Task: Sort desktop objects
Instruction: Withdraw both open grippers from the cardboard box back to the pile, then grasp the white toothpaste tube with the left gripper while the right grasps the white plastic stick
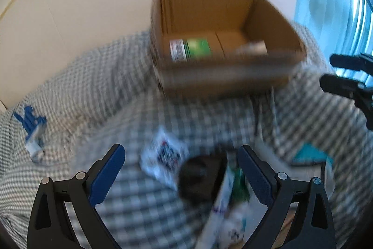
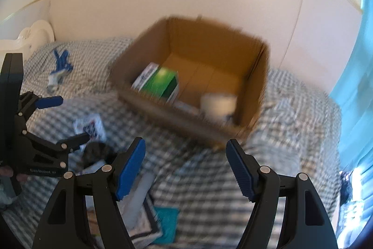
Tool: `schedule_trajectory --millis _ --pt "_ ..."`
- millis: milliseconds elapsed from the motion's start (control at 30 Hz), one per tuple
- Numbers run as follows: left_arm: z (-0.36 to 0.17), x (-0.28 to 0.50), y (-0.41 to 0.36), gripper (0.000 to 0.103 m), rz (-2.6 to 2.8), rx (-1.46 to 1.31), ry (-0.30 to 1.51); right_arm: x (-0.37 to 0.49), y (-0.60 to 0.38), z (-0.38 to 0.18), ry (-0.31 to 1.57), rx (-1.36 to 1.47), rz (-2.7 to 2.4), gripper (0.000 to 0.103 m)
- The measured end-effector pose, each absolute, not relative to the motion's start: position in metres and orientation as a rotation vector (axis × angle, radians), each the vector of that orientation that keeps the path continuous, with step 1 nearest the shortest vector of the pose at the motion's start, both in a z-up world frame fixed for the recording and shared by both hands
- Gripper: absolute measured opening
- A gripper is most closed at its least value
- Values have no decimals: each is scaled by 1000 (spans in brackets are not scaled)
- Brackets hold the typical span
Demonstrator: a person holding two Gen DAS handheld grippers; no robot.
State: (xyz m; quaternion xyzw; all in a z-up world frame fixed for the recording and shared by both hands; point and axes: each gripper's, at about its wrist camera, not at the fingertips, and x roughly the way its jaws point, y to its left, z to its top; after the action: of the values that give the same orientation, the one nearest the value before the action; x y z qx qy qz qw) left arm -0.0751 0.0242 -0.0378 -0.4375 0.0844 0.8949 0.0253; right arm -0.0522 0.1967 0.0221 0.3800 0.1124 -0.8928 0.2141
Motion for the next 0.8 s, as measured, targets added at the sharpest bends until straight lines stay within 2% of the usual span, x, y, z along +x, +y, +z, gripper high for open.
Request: schedule_trajectory --millis 167,267,433,500,633,667,700,800 --pt "-63 -49 23 100 2707 -1410 243 -38 191 -5 298 1130 -2420 71" --pt "-72 -42 22 99 2701 -1429 298 -34 192 -12 303 1153 -2416 71" --pt "-80 -34 24 93 2647 -1440 290 -32 194 -17 290 1167 -2422 71" --pt "-83 -33 27 76 2627 -1449 319 -32 193 -16 288 1168 -2416 71" --pt "-94 -35 28 58 2562 -1508 299 -30 190 -16 299 1169 -2400 71" --pt "-95 -35 28 49 2543 -1512 282 -30 190 -17 300 1170 -2398 71" --pt "-97 -35 28 35 2521 -1513 261 -29 190 -17 300 1169 -2395 71" --pt "-98 -35 31 19 2489 -1526 258 -30 189 -18 304 1175 -2389 71"
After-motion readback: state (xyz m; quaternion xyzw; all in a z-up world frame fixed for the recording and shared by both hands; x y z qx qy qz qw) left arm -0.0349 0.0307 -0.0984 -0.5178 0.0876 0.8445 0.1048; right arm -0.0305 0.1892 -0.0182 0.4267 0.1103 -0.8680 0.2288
